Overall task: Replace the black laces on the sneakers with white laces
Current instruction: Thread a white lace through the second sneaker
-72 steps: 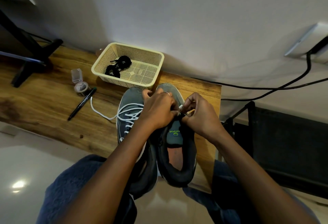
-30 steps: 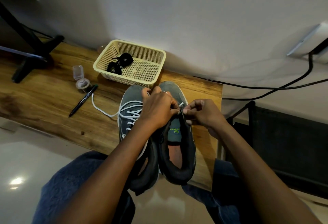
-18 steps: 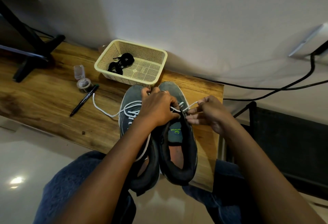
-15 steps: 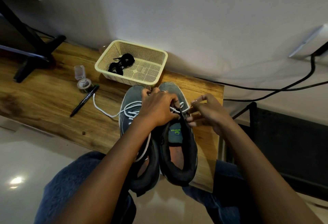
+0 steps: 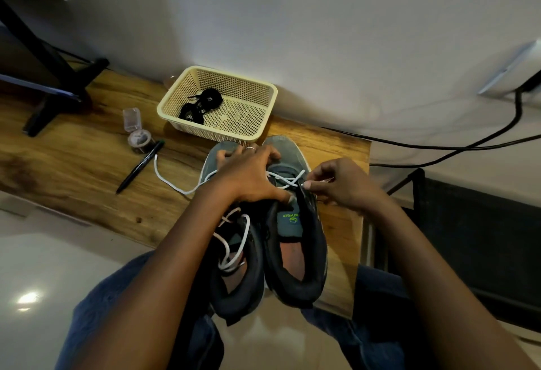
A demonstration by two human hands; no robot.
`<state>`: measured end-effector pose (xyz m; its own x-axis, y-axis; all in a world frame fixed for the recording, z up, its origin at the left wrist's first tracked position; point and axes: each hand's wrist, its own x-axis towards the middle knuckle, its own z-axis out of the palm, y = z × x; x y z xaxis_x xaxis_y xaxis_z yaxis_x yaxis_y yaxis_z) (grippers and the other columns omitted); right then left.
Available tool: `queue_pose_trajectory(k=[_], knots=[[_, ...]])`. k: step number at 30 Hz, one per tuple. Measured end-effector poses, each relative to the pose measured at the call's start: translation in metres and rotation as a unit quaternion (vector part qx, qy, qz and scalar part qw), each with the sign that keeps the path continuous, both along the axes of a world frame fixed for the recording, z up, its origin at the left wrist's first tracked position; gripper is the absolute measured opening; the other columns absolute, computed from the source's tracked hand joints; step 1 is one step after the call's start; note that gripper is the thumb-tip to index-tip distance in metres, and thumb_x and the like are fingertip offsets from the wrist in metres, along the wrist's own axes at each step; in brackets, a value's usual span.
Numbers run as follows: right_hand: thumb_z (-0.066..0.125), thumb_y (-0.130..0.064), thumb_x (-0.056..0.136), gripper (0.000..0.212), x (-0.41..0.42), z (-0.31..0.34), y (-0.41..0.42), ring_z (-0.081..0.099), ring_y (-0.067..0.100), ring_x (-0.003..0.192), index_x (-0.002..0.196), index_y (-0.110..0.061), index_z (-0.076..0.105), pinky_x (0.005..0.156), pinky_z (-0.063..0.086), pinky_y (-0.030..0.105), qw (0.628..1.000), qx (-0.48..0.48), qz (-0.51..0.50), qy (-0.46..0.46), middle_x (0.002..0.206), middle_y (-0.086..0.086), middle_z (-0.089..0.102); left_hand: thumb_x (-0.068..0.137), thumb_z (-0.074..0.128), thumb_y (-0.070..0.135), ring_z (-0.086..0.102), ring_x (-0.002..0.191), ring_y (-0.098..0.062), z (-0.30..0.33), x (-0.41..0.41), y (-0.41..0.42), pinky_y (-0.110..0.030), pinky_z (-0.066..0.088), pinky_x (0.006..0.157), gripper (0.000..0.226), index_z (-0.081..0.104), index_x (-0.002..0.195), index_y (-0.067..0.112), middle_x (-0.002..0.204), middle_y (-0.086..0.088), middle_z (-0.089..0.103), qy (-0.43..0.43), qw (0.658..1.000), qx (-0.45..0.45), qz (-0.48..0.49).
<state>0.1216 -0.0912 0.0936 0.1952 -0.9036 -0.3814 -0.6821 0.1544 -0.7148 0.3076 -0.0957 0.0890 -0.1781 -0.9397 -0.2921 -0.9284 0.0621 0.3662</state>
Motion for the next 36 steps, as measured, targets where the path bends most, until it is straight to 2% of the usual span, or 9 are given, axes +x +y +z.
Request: queue_pose_trajectory(k=[7,10,12,14,17,21,27,33,36], knots=[[0.057,-0.009,0.093,0.019,-0.021,-0.005,-0.013,0.065,0.028,0.089,0.074,-0.015,0.058,0.084,0.053,0.045,0.988,-0.058,-0.122,0.076,0.078,0.002,0.063,0.062,0.071,0.069,0.036,0.127,-0.013,0.004,0.005,0.003,-0.035,0.016,0.093,0.082,0.041,0.130,0.037,0.128,0.015,0.050,0.011,1.000,0.009,0.018],[0.067,-0.017,0.087,0.004,-0.024,-0.003,-0.012,0.059,0.021,0.095,0.089,-0.018,0.064,0.083,0.047,0.034,0.991,-0.069,-0.042,0.104,0.089,-0.002,0.062,0.062,0.070,0.070,0.035,0.127,-0.014,0.005,0.004,0.002,-0.037,0.017,0.097,0.081,0.041,0.130,0.037,0.129,0.014,0.050,0.007,1.000,0.010,0.016],[0.073,-0.027,0.083,0.018,-0.014,-0.006,-0.008,0.056,0.018,0.101,0.099,-0.021,0.066,0.091,0.045,0.037,0.992,-0.050,0.036,0.108,0.100,-0.002,0.064,0.062,0.070,0.069,0.035,0.128,-0.014,0.005,0.004,0.002,-0.038,0.017,0.098,0.082,0.041,0.131,0.037,0.129,0.014,0.050,0.007,1.000,0.010,0.015],[0.073,-0.030,0.083,0.009,-0.004,-0.011,-0.006,0.053,0.023,0.105,0.087,-0.025,0.066,0.092,0.042,0.041,0.991,-0.048,0.062,0.107,0.095,-0.002,0.066,0.062,0.070,0.069,0.035,0.128,-0.015,0.005,0.004,0.002,-0.039,0.017,0.099,0.081,0.040,0.131,0.037,0.129,0.013,0.050,0.005,1.000,0.009,0.014],[0.072,-0.032,0.083,0.024,-0.007,-0.009,-0.010,0.053,0.027,0.107,0.066,-0.026,0.058,0.089,0.041,0.042,0.985,-0.060,0.016,0.159,0.084,-0.002,0.065,0.062,0.070,0.069,0.035,0.128,-0.015,0.005,0.004,0.003,-0.039,0.017,0.100,0.080,0.041,0.130,0.038,0.128,0.014,0.050,0.009,1.000,0.009,0.015],[0.067,-0.034,0.088,0.013,-0.028,0.001,-0.013,0.043,0.029,0.118,0.082,-0.023,0.061,0.100,0.035,0.049,0.963,-0.050,-0.050,0.261,0.090,0.002,0.060,0.062,0.070,0.070,0.035,0.127,-0.014,0.005,0.007,0.003,-0.038,0.016,0.099,0.079,0.042,0.128,0.039,0.125,0.016,0.051,0.016,1.000,0.011,0.017],[0.071,-0.036,0.084,0.014,-0.008,-0.008,-0.008,0.042,0.022,0.113,0.084,-0.032,0.058,0.087,0.031,0.034,0.988,-0.039,0.066,0.137,0.095,-0.005,0.063,0.061,0.069,0.071,0.034,0.127,-0.015,0.005,0.006,0.004,-0.038,0.017,0.096,0.081,0.040,0.129,0.039,0.128,0.014,0.050,0.009,1.000,0.010,0.016],[0.068,-0.031,0.087,0.013,-0.028,-0.004,-0.014,0.043,0.031,0.119,0.078,-0.025,0.061,0.101,0.034,0.052,0.954,-0.051,-0.021,0.294,0.095,0.003,0.061,0.061,0.069,0.071,0.032,0.128,-0.016,0.006,0.006,0.005,-0.038,0.017,0.095,0.081,0.040,0.129,0.039,0.130,0.015,0.050,0.010,1.000,0.017,0.017],[0.073,-0.035,0.082,0.014,-0.028,-0.003,-0.013,0.044,0.029,0.123,0.089,-0.033,0.061,0.101,0.034,0.045,0.970,-0.007,0.014,0.244,0.110,0.001,0.063,0.061,0.069,0.072,0.032,0.130,-0.017,0.007,0.006,0.004,-0.039,0.017,0.096,0.082,0.039,0.130,0.038,0.131,0.013,0.049,0.007,1.000,0.016,0.016]])
